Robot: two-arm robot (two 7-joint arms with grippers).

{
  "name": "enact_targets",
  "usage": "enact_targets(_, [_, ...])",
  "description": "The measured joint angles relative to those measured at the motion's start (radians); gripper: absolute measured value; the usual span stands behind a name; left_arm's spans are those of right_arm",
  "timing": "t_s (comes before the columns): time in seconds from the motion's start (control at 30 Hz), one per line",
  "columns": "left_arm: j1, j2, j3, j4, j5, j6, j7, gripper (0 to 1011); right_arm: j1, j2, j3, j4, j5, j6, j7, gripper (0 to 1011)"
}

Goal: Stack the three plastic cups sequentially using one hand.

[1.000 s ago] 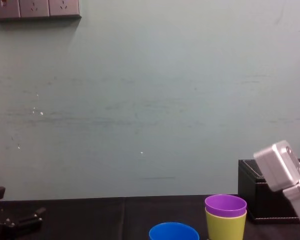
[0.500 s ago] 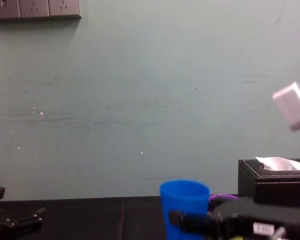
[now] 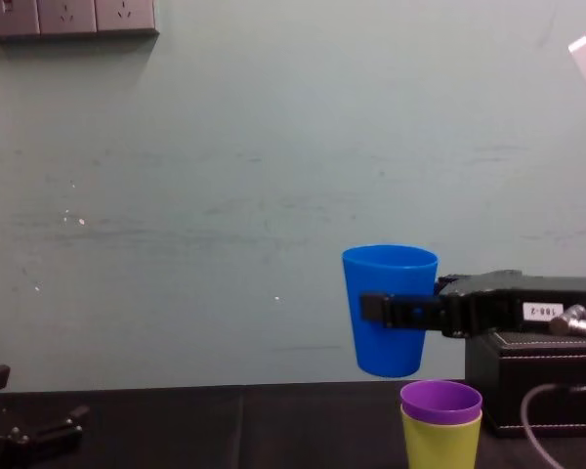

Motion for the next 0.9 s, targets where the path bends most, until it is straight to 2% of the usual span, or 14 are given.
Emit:
enact_targets(0.17, [0.000, 0.000, 0.000, 0.000, 0.000, 0.000, 0.000, 1010, 0.030, 0.004, 0.004, 0.027, 0.018, 0.027, -0.019, 716])
enact_targets(0.33, [0.000, 0.000, 0.000, 0.000, 0.000, 0.000, 0.000, 1010, 0.043, 0.006, 0.005, 0.052, 0.030, 0.032, -0.035, 716])
enact_targets(0.9, [0.000, 0.000, 0.000, 0.000, 0.000, 0.000, 0.000, 1010, 0.046, 0.008, 0.008, 0.117, 0.042, -0.006, -0.068, 716])
